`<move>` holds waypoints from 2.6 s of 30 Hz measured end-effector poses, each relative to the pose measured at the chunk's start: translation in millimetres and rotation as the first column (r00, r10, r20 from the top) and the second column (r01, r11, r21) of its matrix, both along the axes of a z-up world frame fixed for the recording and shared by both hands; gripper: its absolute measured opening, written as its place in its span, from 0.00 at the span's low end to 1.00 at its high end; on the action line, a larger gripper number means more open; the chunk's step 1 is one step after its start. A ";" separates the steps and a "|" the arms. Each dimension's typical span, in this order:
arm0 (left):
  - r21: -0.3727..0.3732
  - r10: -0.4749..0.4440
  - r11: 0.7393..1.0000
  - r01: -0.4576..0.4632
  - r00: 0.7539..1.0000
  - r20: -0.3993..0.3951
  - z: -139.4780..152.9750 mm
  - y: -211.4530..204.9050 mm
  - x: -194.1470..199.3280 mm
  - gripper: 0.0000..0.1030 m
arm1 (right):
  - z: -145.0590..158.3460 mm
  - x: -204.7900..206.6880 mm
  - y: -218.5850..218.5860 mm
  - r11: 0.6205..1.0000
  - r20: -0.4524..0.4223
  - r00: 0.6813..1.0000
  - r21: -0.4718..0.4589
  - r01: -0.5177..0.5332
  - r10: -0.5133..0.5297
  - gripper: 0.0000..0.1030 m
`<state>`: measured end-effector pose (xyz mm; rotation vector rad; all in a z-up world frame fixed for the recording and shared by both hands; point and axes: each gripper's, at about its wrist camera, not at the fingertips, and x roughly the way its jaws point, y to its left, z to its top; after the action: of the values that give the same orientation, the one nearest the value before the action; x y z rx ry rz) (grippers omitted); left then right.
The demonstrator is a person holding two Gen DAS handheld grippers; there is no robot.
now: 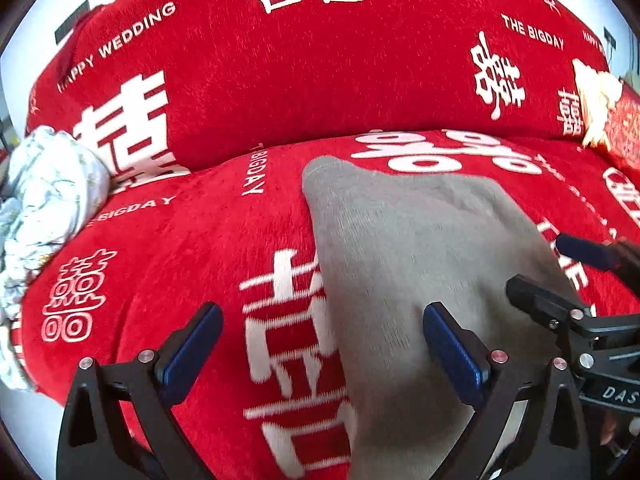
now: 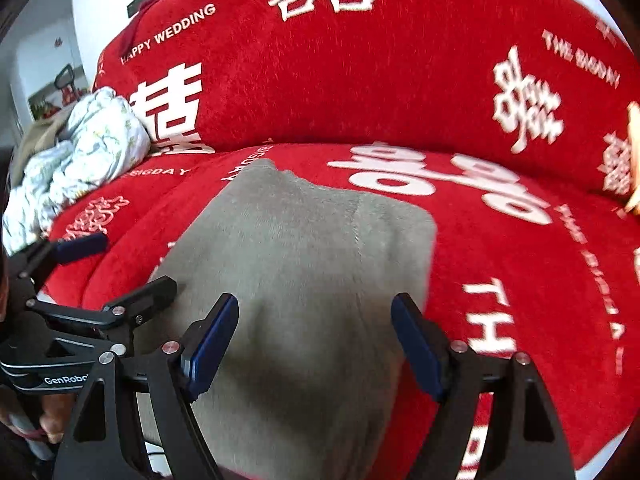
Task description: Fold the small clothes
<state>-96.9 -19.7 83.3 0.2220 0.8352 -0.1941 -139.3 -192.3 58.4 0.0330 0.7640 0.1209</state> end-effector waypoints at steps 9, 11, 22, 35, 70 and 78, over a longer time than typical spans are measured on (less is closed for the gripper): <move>-0.097 0.080 0.993 -0.073 0.995 0.064 9.5 8.6 -34.3 0.98 | 17.9 -38.0 9.3 0.994 0.056 0.998 -0.104 0.024 -0.018 0.79; -0.072 0.082 0.994 -0.077 0.994 0.069 8.2 5.6 -40.3 0.98 | 17.3 -42.1 10.7 0.994 0.054 0.998 -0.111 0.017 -0.011 0.79; -0.049 0.097 0.994 -0.096 0.995 0.028 0.8 4.6 -45.5 0.98 | 12.0 -52.4 10.7 0.992 0.044 0.999 -0.124 0.018 -0.013 0.80; -0.033 0.089 0.996 -0.089 0.996 0.023 -0.3 -0.2 -47.4 0.98 | 10.4 -57.1 6.3 0.993 0.045 0.999 -0.114 0.027 -0.022 0.80; -0.009 0.083 0.997 -0.083 0.996 0.043 1.6 -4.2 -50.1 0.98 | 9.5 -57.5 4.4 0.993 0.037 0.999 -0.114 0.040 -0.036 0.80; -0.010 0.081 0.997 -0.081 0.996 0.042 1.5 -3.3 -49.8 0.98 | 11.6 -58.2 5.8 0.992 0.039 0.999 -0.116 0.040 -0.035 0.80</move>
<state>-146.7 -23.0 84.8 0.1838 0.7998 -0.1161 -197.5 -186.5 70.0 -0.0655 0.7317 0.0408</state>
